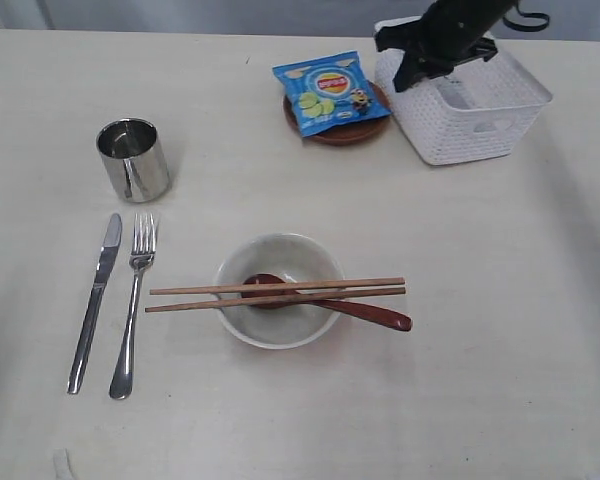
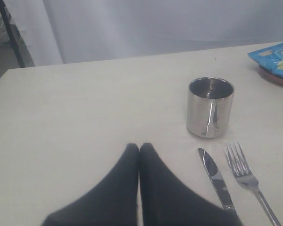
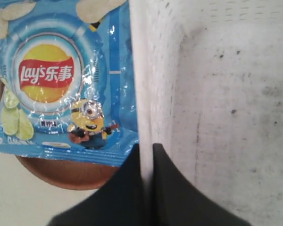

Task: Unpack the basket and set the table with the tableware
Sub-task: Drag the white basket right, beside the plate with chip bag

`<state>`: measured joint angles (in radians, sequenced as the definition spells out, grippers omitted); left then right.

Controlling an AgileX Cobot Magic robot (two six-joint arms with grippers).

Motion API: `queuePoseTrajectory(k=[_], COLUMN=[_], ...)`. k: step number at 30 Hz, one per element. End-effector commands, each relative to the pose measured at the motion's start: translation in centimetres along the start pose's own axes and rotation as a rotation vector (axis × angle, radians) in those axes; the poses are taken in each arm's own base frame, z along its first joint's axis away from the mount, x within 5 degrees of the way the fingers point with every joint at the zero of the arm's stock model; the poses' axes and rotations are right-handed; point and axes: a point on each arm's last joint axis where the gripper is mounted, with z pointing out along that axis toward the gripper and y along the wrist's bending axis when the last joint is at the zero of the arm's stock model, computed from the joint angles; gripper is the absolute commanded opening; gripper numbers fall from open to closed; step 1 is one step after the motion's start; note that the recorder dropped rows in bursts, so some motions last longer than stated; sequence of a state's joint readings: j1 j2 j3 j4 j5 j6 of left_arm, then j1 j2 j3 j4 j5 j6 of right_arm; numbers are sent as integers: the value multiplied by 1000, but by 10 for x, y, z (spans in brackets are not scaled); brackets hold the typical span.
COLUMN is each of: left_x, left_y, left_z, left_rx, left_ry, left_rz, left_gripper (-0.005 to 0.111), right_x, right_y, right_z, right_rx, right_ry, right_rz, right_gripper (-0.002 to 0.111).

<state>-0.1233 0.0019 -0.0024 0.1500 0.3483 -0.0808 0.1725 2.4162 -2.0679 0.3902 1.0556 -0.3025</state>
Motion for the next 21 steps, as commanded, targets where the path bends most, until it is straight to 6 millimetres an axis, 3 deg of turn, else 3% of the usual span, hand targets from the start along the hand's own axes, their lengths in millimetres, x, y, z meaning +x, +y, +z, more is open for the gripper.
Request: queuePoseTrajectory(k=[1,5,12,16,21], left_x=[1,1,1,1,1], left_y=[0,0,0,0,0], left_z=[0,0,0,0,0], left_rx=[6,6,5,5,5], left_ry=[0,0,0,0,0], left_rz=[-5,-5,-3,-3,-3], left_gripper=[0,0,0,0,0], right_x=[12,18,20,15,13], right_y=[50,82,107,103,83], right_z=[14,19,11,-8,-19], right_rx=[34,63,172,243,296], right_ry=[151,201,193,139,114], right_rz=[56,57,100,151,232], right_gripper=[-1,-1,-1,-1,-1])
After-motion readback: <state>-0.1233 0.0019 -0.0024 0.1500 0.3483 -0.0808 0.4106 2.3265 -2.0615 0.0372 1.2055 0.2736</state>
